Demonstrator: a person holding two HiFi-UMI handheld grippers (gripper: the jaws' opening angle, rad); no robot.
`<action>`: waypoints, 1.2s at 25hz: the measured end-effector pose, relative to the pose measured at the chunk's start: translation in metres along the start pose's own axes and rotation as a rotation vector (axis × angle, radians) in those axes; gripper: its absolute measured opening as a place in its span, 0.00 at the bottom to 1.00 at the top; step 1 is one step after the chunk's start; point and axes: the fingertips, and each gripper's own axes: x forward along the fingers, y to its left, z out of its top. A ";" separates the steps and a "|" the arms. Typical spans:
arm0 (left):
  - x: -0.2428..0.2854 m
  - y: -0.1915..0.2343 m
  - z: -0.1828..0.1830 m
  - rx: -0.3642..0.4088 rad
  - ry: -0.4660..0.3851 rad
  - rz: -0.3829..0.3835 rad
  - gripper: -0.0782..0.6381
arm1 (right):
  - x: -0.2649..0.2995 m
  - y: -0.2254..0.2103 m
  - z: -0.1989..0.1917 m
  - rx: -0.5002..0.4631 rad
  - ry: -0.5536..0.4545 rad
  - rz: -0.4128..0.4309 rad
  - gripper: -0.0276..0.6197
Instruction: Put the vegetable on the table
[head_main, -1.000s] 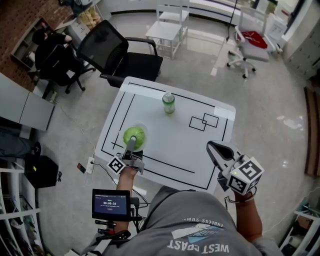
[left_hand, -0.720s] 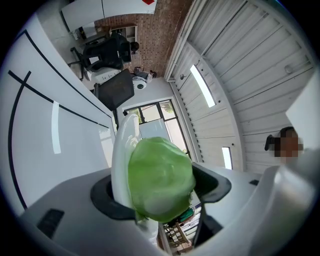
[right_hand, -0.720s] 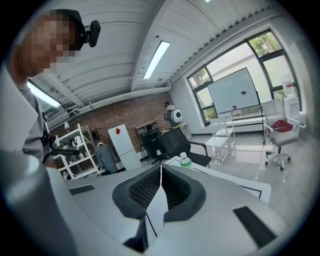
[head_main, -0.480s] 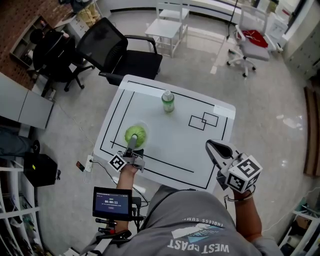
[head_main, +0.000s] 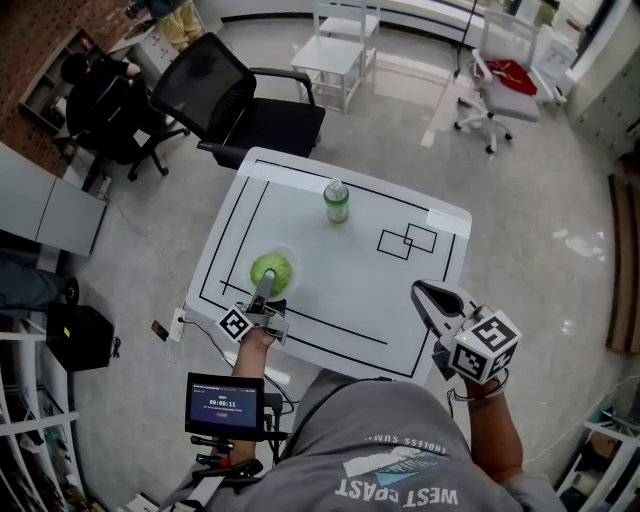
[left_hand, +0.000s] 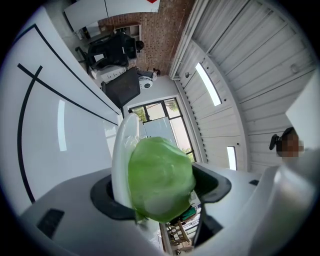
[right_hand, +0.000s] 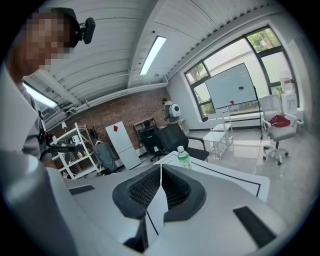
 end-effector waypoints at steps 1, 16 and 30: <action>0.000 0.002 -0.001 -0.006 0.003 0.007 0.59 | 0.001 -0.001 0.000 0.002 0.003 -0.002 0.06; 0.001 0.020 0.000 -0.033 0.001 0.038 0.59 | 0.008 -0.005 -0.013 0.021 0.040 -0.017 0.06; -0.006 0.029 -0.003 -0.030 0.023 0.049 0.59 | 0.011 0.001 -0.027 0.035 0.067 -0.022 0.06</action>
